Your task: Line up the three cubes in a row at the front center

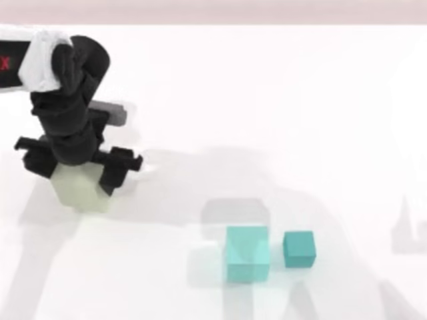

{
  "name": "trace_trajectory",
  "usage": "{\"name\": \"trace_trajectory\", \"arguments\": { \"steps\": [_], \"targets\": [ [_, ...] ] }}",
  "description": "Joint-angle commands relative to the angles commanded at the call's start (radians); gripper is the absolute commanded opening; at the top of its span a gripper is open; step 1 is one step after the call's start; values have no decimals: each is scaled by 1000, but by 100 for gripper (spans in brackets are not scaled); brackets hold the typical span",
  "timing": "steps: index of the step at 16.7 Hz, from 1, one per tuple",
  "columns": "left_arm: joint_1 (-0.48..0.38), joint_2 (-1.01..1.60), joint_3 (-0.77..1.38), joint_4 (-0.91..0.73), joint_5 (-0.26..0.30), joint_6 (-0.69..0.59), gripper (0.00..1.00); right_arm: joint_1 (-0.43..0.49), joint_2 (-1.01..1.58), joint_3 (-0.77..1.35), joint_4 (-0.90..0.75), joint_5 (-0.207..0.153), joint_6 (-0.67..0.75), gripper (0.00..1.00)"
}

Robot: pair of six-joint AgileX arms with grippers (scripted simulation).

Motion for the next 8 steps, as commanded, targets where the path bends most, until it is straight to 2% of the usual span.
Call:
{"name": "trace_trajectory", "arguments": {
  "steps": [4, 8],
  "targets": [
    [11, -55, 84, -146, -1, -2, 0, 0, 0, 0, 0, 0, 0, 100],
    [14, -75, 107, -180, -1, -2, 0, 0, 0, 0, 0, 0, 0, 100]
  ]
}}
